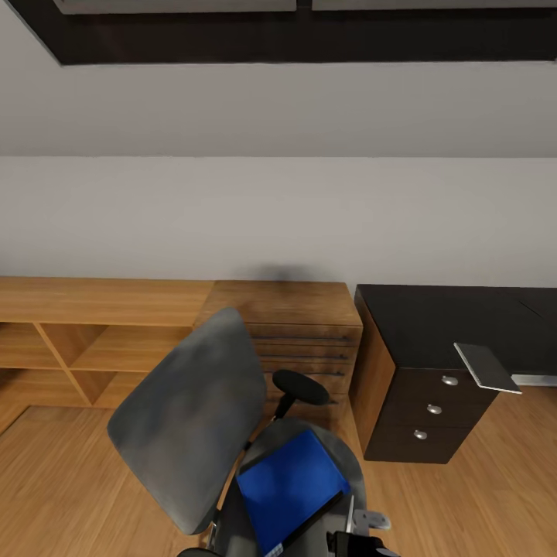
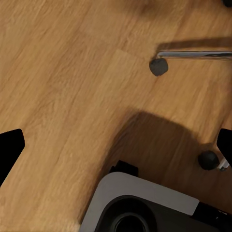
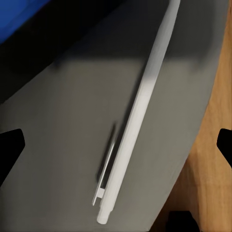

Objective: In the bedroom, organize the workspace by keeping the computer under the desk, ensuring the monitor is on the desk, placing the keyboard on the desk next to the monitor, placing the mouse on the desk next to the keyboard, moving the folder from the swivel chair onto the desk next to the mouse, stacking the notebook on top of the folder with the pen on top of the notebook, and positioning the swivel chair next to the desk.

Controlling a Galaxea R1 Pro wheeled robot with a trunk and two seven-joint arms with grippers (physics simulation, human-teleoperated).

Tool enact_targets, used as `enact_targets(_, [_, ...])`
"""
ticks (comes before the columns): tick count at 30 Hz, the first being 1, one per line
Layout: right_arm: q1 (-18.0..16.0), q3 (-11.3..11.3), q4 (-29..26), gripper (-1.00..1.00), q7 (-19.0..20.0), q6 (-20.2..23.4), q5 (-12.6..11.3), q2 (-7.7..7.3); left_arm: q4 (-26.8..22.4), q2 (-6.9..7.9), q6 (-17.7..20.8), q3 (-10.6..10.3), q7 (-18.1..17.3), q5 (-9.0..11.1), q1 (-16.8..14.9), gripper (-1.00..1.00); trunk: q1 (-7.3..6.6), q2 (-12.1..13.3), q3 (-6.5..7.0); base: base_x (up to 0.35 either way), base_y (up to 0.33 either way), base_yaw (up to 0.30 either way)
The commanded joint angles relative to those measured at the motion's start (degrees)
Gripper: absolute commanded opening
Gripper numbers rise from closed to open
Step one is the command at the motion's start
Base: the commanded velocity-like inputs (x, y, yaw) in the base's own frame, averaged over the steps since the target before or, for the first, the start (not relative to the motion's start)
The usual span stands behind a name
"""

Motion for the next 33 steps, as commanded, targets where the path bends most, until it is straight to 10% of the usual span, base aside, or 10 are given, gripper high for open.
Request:
enact_targets(1, [0.0,-0.4,0.0,1.00,0.0,-0.2,0.3,0.04,0.1,0.03,-0.2,-0.3,-0.3,0.6,-0.1,1.00,0.00,0.0,-0.05,0.000,0.000,0.000])
enact_targets(33, [0.0,-0.4,0.3,1.00,-0.1,-1.8,0.3,-0.30,0.0,0.03,-0.3,0.0,-0.2,0.8,-0.1,1.00,0.00,0.0,-0.05,0.000,0.000,0.000])
